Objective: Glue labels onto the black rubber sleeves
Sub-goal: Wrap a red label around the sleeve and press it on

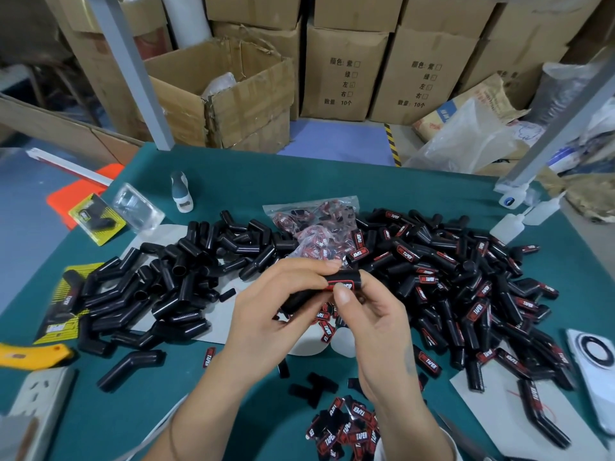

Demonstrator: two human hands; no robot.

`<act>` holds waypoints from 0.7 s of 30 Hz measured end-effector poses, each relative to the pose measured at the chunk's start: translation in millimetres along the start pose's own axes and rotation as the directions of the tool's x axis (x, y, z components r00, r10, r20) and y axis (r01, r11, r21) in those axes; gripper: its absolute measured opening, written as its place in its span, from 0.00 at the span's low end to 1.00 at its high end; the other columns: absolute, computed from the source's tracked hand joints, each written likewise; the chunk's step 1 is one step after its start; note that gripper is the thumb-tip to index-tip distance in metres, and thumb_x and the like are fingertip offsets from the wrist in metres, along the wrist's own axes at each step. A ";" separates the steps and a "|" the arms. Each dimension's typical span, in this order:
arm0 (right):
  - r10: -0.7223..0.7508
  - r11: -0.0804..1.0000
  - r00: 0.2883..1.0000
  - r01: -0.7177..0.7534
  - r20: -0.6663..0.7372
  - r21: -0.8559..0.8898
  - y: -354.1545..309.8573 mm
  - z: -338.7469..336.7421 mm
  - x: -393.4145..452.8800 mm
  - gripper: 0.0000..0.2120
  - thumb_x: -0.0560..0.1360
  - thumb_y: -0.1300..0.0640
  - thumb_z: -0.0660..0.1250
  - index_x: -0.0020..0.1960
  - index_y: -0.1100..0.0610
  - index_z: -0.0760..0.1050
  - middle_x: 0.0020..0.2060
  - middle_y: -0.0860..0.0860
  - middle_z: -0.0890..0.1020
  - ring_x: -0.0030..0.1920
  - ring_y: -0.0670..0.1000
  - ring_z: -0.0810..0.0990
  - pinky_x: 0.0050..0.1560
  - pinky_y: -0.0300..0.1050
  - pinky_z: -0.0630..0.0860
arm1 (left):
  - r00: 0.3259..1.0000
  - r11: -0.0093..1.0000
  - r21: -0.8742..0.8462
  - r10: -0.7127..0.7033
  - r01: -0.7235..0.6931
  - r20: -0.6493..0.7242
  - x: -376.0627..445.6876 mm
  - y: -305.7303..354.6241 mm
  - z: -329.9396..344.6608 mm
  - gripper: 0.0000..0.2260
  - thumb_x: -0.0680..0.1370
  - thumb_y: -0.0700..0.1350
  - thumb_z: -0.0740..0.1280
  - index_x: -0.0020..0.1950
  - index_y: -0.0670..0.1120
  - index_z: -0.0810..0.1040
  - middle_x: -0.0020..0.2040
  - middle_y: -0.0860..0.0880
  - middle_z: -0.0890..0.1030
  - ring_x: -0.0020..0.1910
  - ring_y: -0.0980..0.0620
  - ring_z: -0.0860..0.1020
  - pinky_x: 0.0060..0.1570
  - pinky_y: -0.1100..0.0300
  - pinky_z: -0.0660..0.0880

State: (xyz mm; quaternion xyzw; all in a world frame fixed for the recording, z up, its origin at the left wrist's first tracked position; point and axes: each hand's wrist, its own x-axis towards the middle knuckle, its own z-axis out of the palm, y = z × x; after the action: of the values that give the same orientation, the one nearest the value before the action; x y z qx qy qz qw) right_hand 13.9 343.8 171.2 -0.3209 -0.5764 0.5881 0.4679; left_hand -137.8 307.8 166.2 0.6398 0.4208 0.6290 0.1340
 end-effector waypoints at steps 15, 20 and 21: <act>0.015 0.999 1.000 -0.015 -0.002 0.043 -1.1 3.4 -3.2 0.12 0.78 0.44 0.72 0.55 0.51 0.83 0.42 0.53 0.79 0.45 0.49 0.77 0.50 0.41 0.77 | 0.973 0.953 0.198 0.231 -0.231 0.021 -2.4 -7.5 2.0 0.07 0.82 0.36 0.71 0.59 0.39 0.79 0.64 0.43 0.81 0.62 0.48 0.84 0.59 0.55 0.82; 0.009 1.000 1.000 -0.008 -0.029 0.008 -2.2 3.0 -3.9 0.08 0.80 0.46 0.67 0.50 0.49 0.82 0.33 0.41 0.72 0.36 0.43 0.70 0.40 0.35 0.69 | 0.973 0.950 0.212 0.232 -0.228 0.004 -1.0 -5.6 2.8 0.08 0.80 0.35 0.72 0.58 0.40 0.79 0.63 0.44 0.82 0.61 0.49 0.84 0.59 0.57 0.81; 0.008 1.000 0.999 -0.008 -0.034 0.004 -2.8 2.9 -3.9 0.09 0.80 0.45 0.67 0.51 0.49 0.82 0.32 0.40 0.71 0.35 0.44 0.69 0.39 0.35 0.69 | 0.973 0.953 0.205 0.230 -0.225 0.000 -0.7 -5.1 3.2 0.08 0.80 0.35 0.72 0.58 0.39 0.79 0.62 0.44 0.82 0.61 0.49 0.84 0.60 0.57 0.80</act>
State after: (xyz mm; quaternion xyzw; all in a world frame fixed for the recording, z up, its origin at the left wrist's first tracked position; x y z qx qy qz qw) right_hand 13.1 338.8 173.6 -0.3322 -0.5661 0.5854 0.4759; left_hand -136.6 311.5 161.6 0.6867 0.4081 0.6015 -0.0103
